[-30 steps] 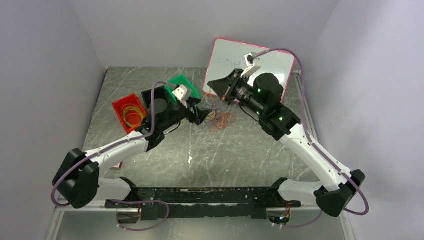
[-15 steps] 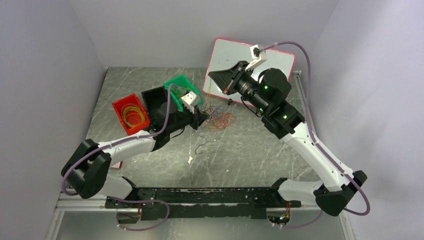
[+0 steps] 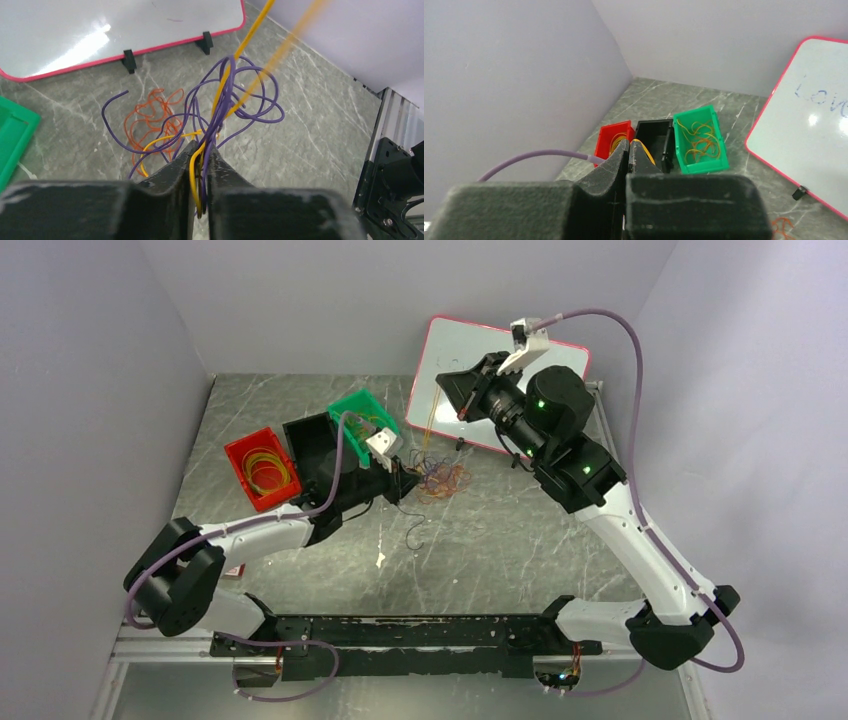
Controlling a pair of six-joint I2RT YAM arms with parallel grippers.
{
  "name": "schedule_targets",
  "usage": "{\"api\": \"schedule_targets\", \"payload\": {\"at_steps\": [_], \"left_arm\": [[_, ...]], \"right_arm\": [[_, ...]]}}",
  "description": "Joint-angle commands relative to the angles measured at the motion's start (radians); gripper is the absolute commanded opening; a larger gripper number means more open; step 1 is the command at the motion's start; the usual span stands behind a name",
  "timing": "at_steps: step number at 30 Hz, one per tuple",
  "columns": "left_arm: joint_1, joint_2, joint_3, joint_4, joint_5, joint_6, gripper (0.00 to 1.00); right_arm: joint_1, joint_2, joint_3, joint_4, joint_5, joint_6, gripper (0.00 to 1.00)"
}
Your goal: Untangle the cables
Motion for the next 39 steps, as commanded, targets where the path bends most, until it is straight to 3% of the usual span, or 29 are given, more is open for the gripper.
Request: {"api": "schedule_targets", "payload": {"at_steps": [1, 4, 9, 12, 16, 19, 27, 35, 39], "left_arm": [[-0.011, 0.010, -0.057, -0.143, -0.031, -0.009, 0.20], [-0.013, -0.024, -0.074, -0.134, -0.027, -0.002, 0.35], [-0.013, -0.056, -0.087, -0.148, -0.038, 0.011, 0.49], [-0.013, -0.064, -0.096, -0.147, -0.044, 0.020, 0.47], [-0.013, -0.046, -0.104, -0.133, -0.043, 0.019, 0.17], [-0.013, -0.017, -0.103, -0.137, -0.040, 0.009, 0.12], [-0.013, 0.014, -0.117, -0.157, -0.062, -0.009, 0.13], [-0.013, -0.008, -0.102, -0.184, -0.074, 0.008, 0.42], [-0.013, -0.018, -0.101, -0.187, -0.089, 0.014, 0.43]], "right_arm": [[0.004, -0.037, 0.040, 0.130, 0.021, -0.040, 0.00], [0.004, -0.045, 0.013, 0.123, -0.018, -0.037, 0.00], [0.004, -0.079, -0.020, 0.123, -0.019, -0.045, 0.00], [0.005, -0.091, -0.019, 0.115, -0.014, -0.053, 0.00], [0.005, -0.095, 0.011, 0.105, 0.009, -0.079, 0.00], [0.004, -0.104, 0.046, 0.102, 0.074, -0.115, 0.00], [0.004, -0.113, 0.124, 0.112, 0.166, -0.204, 0.00], [0.004, -0.106, 0.098, 0.084, 0.025, -0.216, 0.00], [0.004, -0.121, 0.073, 0.064, 0.012, -0.211, 0.00]]}}
